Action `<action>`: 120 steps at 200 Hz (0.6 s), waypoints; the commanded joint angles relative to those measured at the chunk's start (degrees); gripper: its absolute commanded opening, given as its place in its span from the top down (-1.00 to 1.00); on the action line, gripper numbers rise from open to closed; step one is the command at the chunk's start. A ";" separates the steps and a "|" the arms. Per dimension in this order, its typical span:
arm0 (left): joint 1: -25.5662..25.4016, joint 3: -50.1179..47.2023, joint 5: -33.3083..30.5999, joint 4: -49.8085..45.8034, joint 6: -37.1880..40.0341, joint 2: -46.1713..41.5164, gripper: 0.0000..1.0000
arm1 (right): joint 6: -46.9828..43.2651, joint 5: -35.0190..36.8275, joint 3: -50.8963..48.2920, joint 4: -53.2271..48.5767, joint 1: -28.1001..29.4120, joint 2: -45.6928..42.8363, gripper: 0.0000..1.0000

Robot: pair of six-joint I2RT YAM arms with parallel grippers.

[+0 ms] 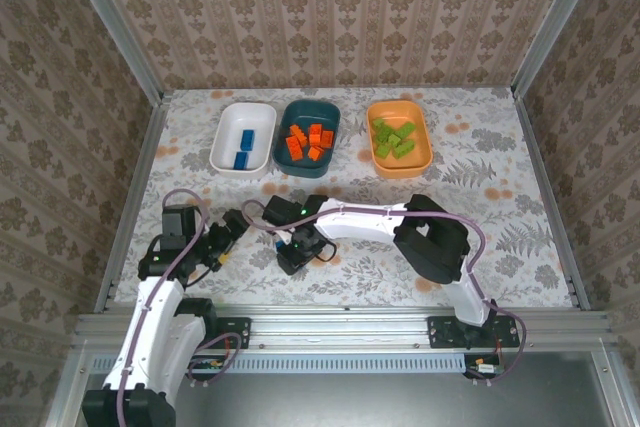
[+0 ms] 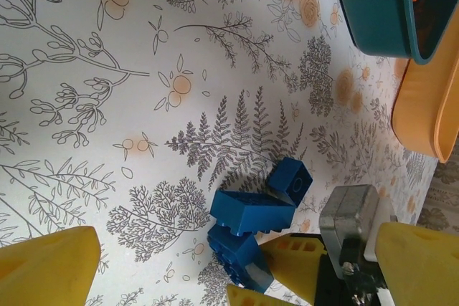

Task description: Sort the legos into containers by color

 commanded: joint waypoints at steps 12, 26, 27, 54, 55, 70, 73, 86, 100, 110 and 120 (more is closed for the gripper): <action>1.01 -1.02 2.57 -0.66 0.97 -0.77 -1.00 | -0.62 2.37 1.08 -1.43 0.48 0.96 0.28; 1.30 -1.13 2.94 -0.48 0.79 -1.05 -1.00 | -0.61 2.29 0.39 -1.24 0.53 0.11 0.30; 1.35 -1.13 2.97 -0.49 0.75 -1.10 -1.00 | -0.54 2.31 0.36 -1.24 0.53 -0.02 0.31; 1.73 -1.28 3.26 -0.02 0.39 -2.31 -1.00 | 0.05 0.11 -1.87 0.25 0.27 -4.02 0.35; 1.70 -1.29 3.27 -0.02 0.37 -2.35 -1.00 | 0.09 -0.01 -2.01 0.34 0.27 -4.19 0.35; 1.76 -1.41 3.41 0.58 0.18 -3.03 -1.00 | 0.79 -2.83 -3.47 2.19 -0.36 -7.00 0.38; 1.75 -1.39 3.54 0.86 0.18 -3.13 -1.00 | 1.02 -3.48 -3.79 2.48 -0.55 -7.52 0.39; 1.80 -1.38 4.57 2.04 0.39 -3.64 -1.00 | 2.21 -7.31 -5.17 4.81 -1.75 -9.90 0.40; 1.89 -1.39 5.85 3.62 0.49 -4.29 -1.00 | 4.50 -12.13 -7.77 8.90 -3.79 -12.56 0.40; 1.84 -1.44 6.61 4.67 0.53 -4.87 -1.00 | 6.77 -15.98 -9.94 12.95 -5.70 -14.31 0.41; 1.85 -1.43 7.25 5.48 0.61 -5.44 -1.00 | 9.53 -19.52 -12.31 17.00 -7.90 -15.81 0.42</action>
